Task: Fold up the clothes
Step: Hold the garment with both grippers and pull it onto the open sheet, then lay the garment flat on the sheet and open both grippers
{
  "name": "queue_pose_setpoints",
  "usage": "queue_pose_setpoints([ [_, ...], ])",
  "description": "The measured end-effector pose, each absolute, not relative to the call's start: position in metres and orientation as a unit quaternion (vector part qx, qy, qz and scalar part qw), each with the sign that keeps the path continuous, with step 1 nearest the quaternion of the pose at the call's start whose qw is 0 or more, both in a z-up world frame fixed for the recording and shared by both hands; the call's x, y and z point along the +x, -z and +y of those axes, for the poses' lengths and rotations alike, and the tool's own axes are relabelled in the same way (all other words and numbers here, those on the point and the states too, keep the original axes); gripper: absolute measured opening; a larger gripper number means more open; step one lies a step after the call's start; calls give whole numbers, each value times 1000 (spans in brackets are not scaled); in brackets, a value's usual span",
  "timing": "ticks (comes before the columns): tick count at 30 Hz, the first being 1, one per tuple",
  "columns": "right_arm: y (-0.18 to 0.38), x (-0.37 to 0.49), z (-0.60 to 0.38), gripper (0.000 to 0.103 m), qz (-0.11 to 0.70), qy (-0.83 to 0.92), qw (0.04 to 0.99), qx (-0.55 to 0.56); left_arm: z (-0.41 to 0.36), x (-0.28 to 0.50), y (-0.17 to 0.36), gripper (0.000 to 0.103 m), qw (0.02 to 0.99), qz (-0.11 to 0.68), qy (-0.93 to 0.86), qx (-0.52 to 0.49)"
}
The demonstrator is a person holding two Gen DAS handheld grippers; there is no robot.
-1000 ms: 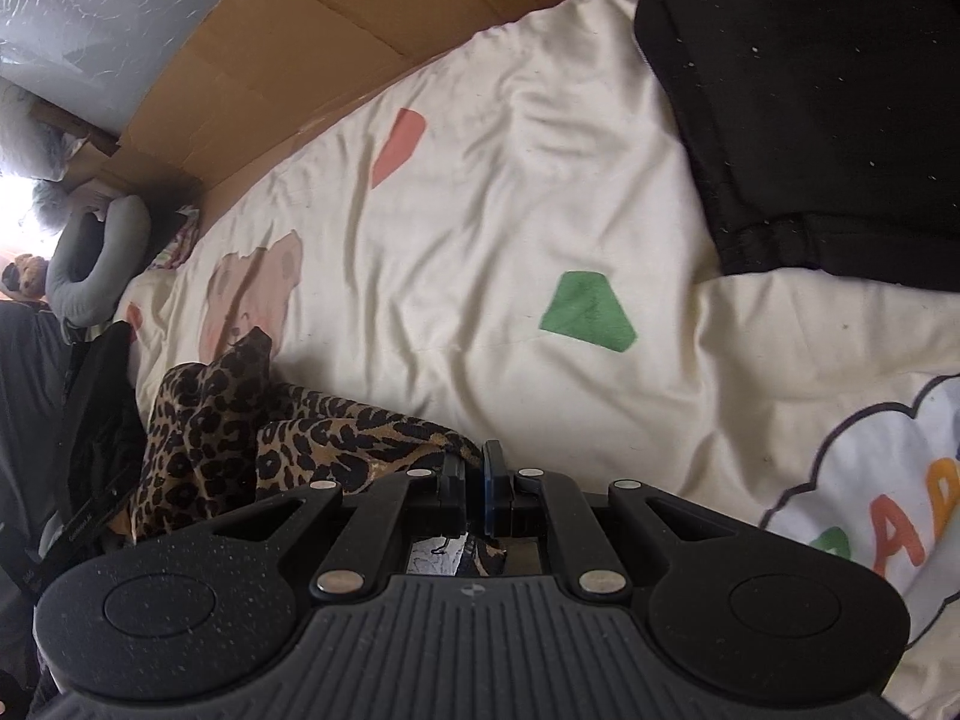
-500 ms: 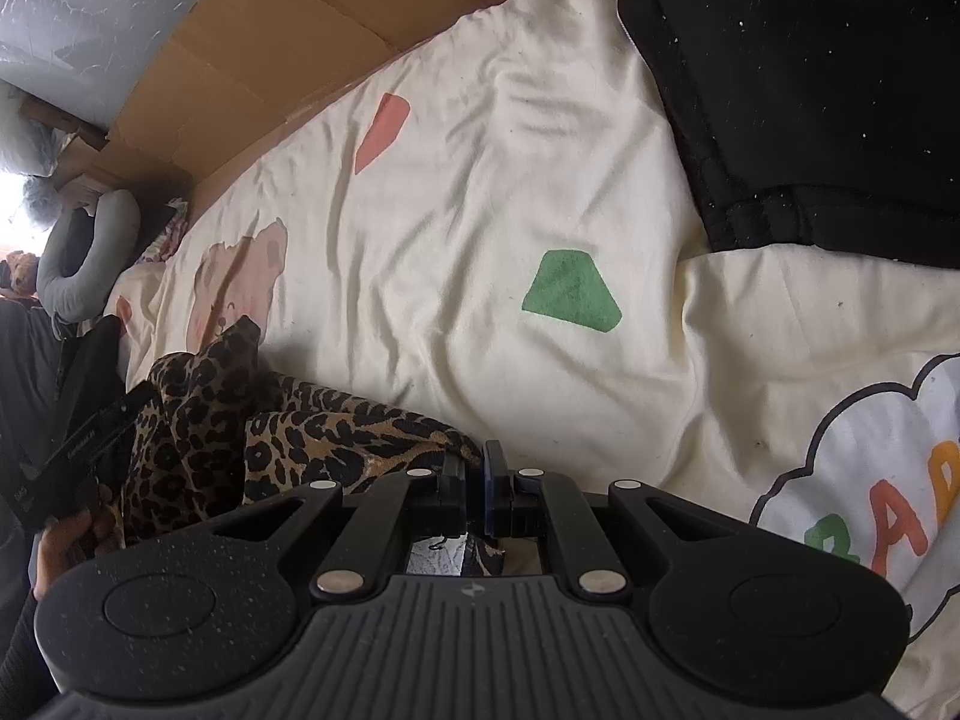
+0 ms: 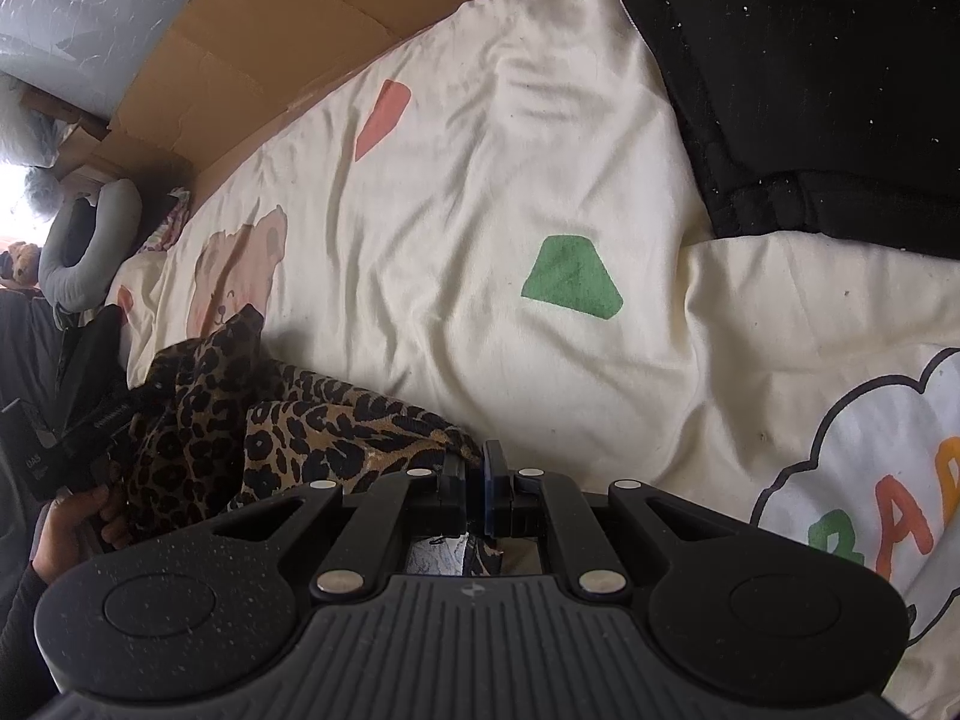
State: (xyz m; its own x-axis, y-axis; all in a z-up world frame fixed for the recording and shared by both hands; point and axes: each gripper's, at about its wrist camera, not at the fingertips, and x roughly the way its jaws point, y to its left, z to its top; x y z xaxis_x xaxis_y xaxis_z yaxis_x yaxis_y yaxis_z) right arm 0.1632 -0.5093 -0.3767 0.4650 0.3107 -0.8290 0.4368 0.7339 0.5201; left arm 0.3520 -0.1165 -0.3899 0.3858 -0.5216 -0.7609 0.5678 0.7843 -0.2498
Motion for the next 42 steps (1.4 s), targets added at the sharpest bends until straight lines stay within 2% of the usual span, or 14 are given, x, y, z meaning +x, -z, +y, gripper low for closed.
queue_pose_setpoints([
  [16,375,160,-512,3,511,34,779,362,-14,295,319,2,885,397,242,-20],
  [30,373,155,-510,3,519,30,777,355,63,232,293,2,899,412,144,-24],
  [42,366,149,-496,4,535,0,775,336,111,173,286,2,874,477,85,-28],
])
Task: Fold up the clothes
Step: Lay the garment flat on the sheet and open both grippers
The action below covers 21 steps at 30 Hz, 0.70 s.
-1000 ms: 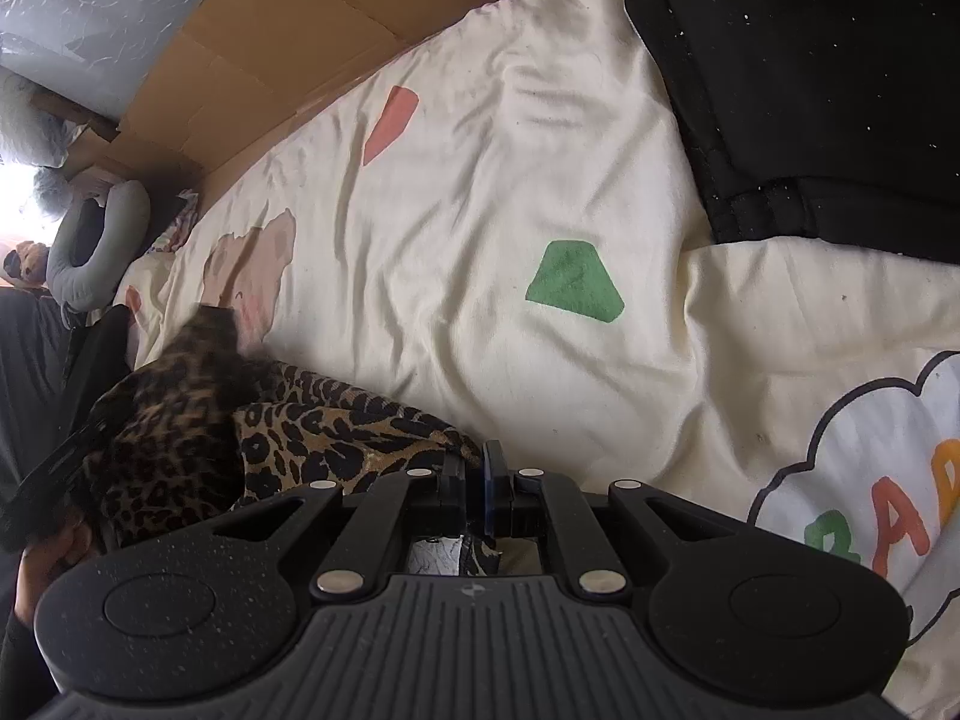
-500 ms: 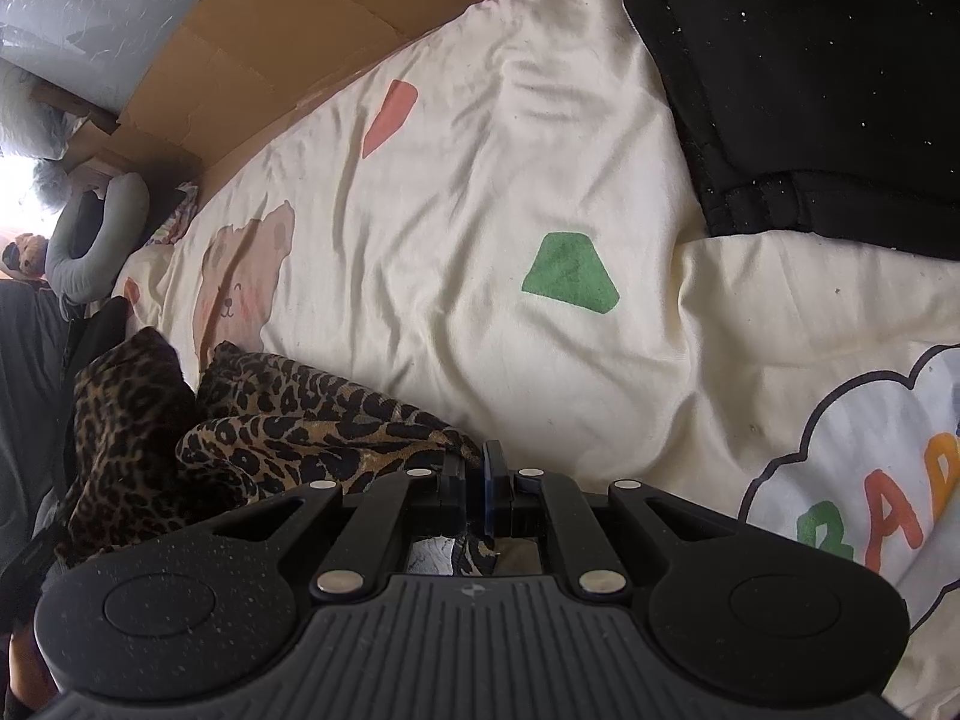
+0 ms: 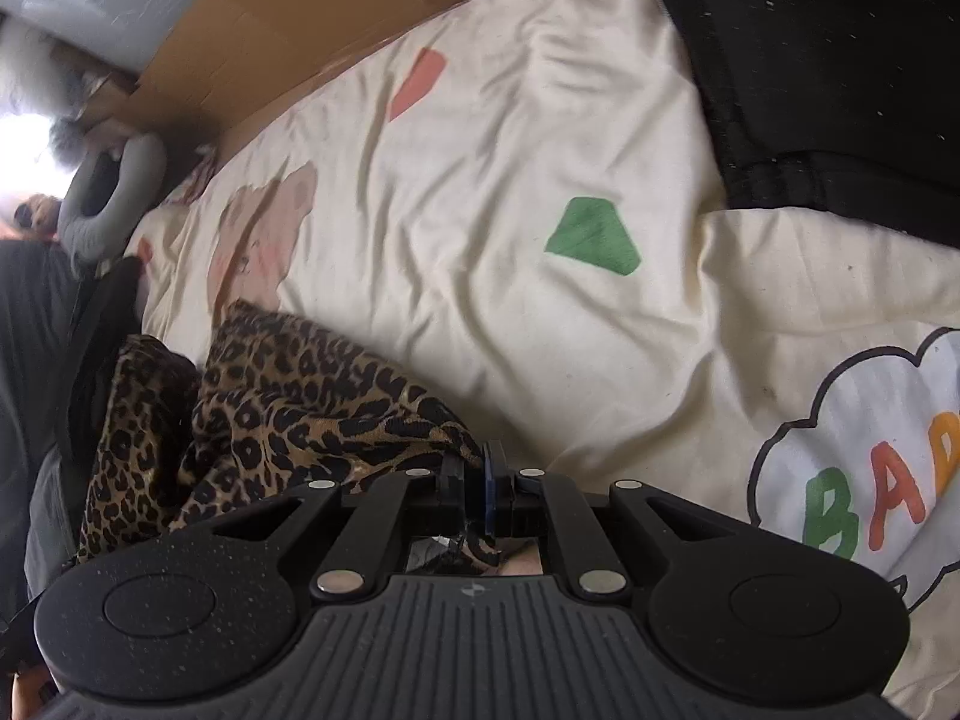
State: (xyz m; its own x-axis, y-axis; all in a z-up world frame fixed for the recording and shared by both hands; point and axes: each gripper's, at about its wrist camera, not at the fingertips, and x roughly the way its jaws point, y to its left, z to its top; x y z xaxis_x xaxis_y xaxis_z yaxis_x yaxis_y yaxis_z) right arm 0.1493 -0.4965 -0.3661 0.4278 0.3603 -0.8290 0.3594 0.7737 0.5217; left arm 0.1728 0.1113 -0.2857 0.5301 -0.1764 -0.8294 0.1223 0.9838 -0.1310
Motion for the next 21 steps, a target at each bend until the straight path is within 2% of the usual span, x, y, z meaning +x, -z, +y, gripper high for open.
queue_pose_setpoints([
  [12,363,137,-480,5,565,-38,761,317,142,125,294,2,833,550,27,-54],
  [19,361,135,-478,14,573,-48,760,303,154,110,293,4,817,574,15,-60],
  [21,356,135,-478,25,572,-53,763,296,159,107,289,10,811,581,9,-70],
])
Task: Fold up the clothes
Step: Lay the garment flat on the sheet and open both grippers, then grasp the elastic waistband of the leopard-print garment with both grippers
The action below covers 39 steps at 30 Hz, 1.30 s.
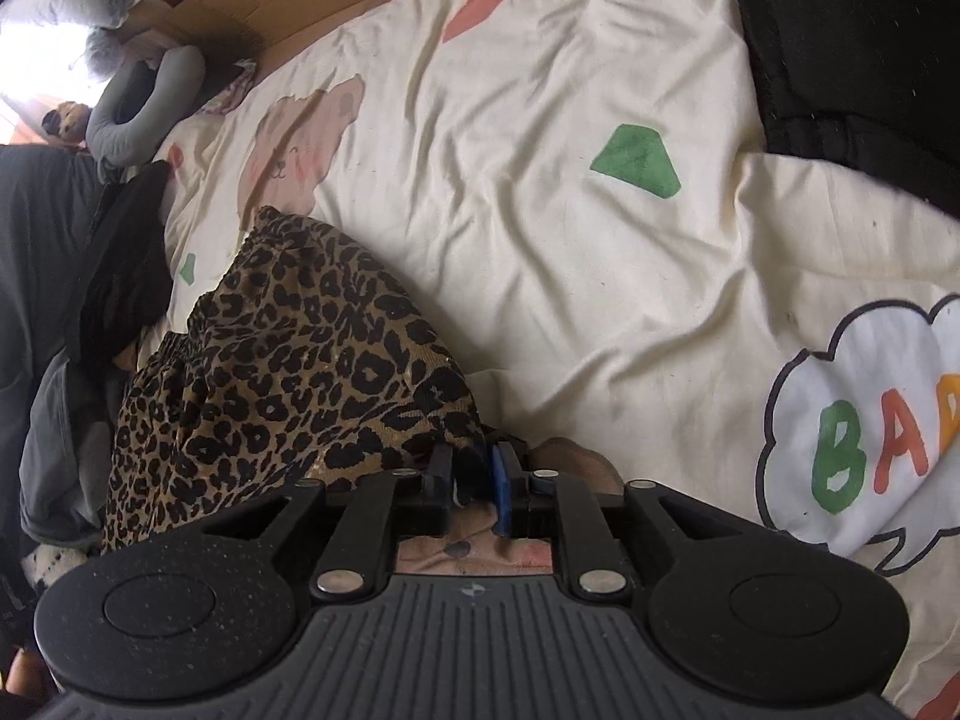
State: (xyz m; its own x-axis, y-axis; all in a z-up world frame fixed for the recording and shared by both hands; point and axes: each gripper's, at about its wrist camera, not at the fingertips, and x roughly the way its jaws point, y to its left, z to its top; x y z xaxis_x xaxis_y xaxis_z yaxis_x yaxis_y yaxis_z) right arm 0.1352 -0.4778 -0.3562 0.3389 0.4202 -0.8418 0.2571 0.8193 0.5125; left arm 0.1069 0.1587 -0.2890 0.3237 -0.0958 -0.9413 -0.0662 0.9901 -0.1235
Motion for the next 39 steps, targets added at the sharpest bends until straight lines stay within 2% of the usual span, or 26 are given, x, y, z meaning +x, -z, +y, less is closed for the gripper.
queue_pose_setpoints([
  [1,354,136,-478,29,571,-56,765,293,163,105,288,17,807,586,4,-75],
  [2,351,136,-479,40,570,-59,766,291,167,103,286,19,803,591,-2,-80],
  [4,345,137,-480,46,565,-70,768,294,177,99,286,20,795,601,-17,-82],
  [16,332,152,-482,46,547,-79,783,286,182,128,273,22,821,566,-14,-77],
  [21,330,167,-479,46,535,-84,792,280,169,158,286,23,831,551,9,-69],
  [27,331,193,-465,46,525,-97,804,262,149,189,303,32,850,522,35,-60],
  [31,334,211,-450,46,521,-110,813,237,141,211,316,34,859,507,45,-59],
  [39,348,239,-421,46,531,-129,811,211,124,248,337,34,866,496,57,-27],
])
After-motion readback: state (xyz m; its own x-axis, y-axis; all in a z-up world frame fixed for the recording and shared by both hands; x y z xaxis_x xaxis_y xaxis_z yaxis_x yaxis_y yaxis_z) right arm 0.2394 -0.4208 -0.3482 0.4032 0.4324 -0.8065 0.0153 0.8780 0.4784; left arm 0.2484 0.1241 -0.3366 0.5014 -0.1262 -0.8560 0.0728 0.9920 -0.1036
